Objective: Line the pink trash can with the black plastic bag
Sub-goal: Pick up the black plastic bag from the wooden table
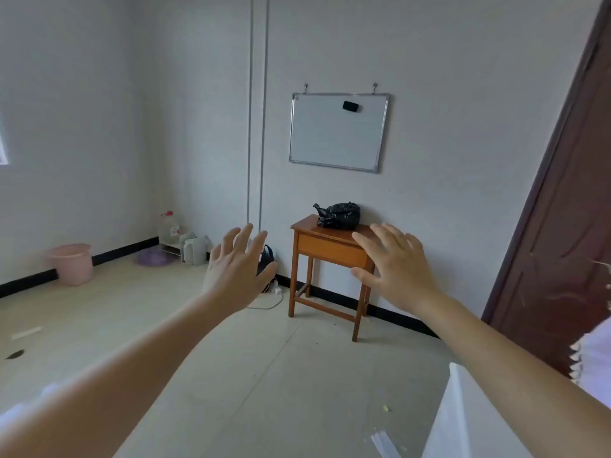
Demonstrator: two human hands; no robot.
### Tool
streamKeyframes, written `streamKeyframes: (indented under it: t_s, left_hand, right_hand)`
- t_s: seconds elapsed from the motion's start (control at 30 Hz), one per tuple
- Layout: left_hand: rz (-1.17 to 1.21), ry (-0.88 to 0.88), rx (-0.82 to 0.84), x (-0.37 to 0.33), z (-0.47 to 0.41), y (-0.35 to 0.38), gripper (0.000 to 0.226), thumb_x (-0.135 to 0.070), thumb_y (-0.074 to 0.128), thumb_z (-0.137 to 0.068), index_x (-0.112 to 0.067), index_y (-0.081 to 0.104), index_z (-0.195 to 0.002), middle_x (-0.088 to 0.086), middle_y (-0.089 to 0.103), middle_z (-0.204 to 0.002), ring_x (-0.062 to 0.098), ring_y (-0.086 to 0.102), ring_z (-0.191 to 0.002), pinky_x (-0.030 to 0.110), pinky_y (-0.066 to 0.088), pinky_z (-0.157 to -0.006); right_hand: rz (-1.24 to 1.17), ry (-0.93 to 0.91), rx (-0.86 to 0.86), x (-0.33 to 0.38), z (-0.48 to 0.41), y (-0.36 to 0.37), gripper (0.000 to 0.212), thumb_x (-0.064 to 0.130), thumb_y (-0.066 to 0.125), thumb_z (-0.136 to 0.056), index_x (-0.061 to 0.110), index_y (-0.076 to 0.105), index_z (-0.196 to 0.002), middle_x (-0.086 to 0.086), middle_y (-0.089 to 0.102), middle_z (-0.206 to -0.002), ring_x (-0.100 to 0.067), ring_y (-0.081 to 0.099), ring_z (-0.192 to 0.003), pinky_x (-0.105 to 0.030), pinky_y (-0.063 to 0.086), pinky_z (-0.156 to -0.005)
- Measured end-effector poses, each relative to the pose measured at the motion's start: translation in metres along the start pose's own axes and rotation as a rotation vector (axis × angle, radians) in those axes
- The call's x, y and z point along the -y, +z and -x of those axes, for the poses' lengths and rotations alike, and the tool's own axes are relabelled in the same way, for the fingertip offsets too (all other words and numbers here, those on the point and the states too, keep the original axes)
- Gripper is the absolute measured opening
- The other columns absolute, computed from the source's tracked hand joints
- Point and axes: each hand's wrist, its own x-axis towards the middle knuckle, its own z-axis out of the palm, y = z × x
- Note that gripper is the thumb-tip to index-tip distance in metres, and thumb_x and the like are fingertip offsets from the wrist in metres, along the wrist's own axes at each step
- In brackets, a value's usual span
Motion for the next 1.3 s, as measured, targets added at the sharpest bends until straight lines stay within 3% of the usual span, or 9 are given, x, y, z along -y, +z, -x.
streamKeyframes:
  t_s: [0.1,0.2,0.37,0.47,0.7,0.83,1.17,1.3]
  left_hand:
    - [0.002,0.001,0.006,-0.003,-0.019,0.02,0.06,-0.045,0.037,-0.09,-0.017,0.025,-0.141,0.009,0.017,-0.155,0.027,0.006,-0.143,0.047,0.014,-0.115]
    - [0.008,0.008,0.045,-0.005,-0.038,0.039,0.067,-0.049,0.029,-0.082,-0.016,0.026,-0.141,0.009,0.018,-0.155,0.027,0.007,-0.143,0.047,0.015,-0.115]
    - [-0.024,0.025,0.056,0.008,-0.09,0.062,0.058,-0.04,0.04,-0.092,-0.018,0.021,-0.142,0.007,0.013,-0.156,0.026,0.003,-0.144,0.045,0.011,-0.116]
    - [-0.014,0.029,0.038,0.019,-0.123,0.07,0.057,-0.039,0.04,-0.092,-0.017,0.021,-0.142,0.008,0.013,-0.156,0.027,0.003,-0.144,0.047,0.012,-0.115]
    - [0.047,0.063,0.041,0.028,-0.214,0.123,0.058,-0.042,0.037,-0.093,-0.018,0.021,-0.143,0.008,0.014,-0.156,0.028,0.004,-0.143,0.048,0.014,-0.115]
    - [0.036,0.11,0.101,0.02,-0.257,0.164,0.057,-0.042,0.037,-0.093,-0.019,0.02,-0.142,0.005,0.014,-0.156,0.028,0.004,-0.143,0.047,0.014,-0.115]
    - [0.058,0.121,0.054,-0.03,-0.395,0.248,0.057,-0.038,0.041,-0.092,-0.023,0.019,-0.143,0.007,0.015,-0.155,0.028,0.003,-0.143,0.049,0.013,-0.115]
    - [0.068,0.09,0.053,-0.045,-0.443,0.283,0.057,-0.044,0.034,-0.091,-0.024,0.019,-0.142,0.005,0.015,-0.155,0.026,0.004,-0.143,0.047,0.014,-0.115]
  right_hand:
    - [0.007,-0.032,-0.041,-0.016,-0.016,0.024,0.069,0.056,0.026,-0.077,0.017,0.049,-0.129,-0.022,0.051,-0.134,-0.039,0.042,-0.129,-0.059,0.036,-0.099]
    - [0.011,-0.016,-0.011,-0.028,-0.03,0.046,0.066,0.055,0.027,-0.078,0.017,0.051,-0.127,-0.021,0.055,-0.13,-0.039,0.046,-0.126,-0.057,0.04,-0.096]
    - [0.004,-0.024,-0.033,-0.051,-0.071,0.066,0.074,0.059,0.02,-0.076,0.019,0.039,-0.136,-0.02,0.038,-0.145,-0.035,0.028,-0.138,-0.054,0.026,-0.108]
    - [0.025,-0.02,-0.003,-0.061,-0.102,0.068,0.085,0.063,0.007,-0.07,0.023,0.027,-0.141,-0.014,0.023,-0.153,-0.029,0.014,-0.143,-0.049,0.016,-0.114]
    - [0.053,0.036,-0.02,-0.087,-0.174,0.094,0.07,0.056,0.022,-0.08,0.022,0.029,-0.141,-0.014,0.026,-0.152,-0.029,0.017,-0.142,-0.047,0.018,-0.113]
    - [0.087,0.05,0.088,-0.122,-0.2,0.128,0.057,0.047,0.037,-0.093,0.025,0.02,-0.143,-0.009,0.016,-0.155,-0.025,0.009,-0.144,-0.044,0.013,-0.115]
    - [0.083,0.08,0.082,-0.251,-0.301,0.173,0.057,0.044,0.036,-0.094,0.026,0.015,-0.144,-0.007,0.013,-0.156,-0.021,0.006,-0.144,-0.044,0.01,-0.116]
    - [0.025,0.085,0.046,-0.298,-0.346,0.199,0.057,0.045,0.036,-0.093,0.025,0.019,-0.143,-0.007,0.016,-0.155,-0.023,0.009,-0.144,-0.043,0.013,-0.116]
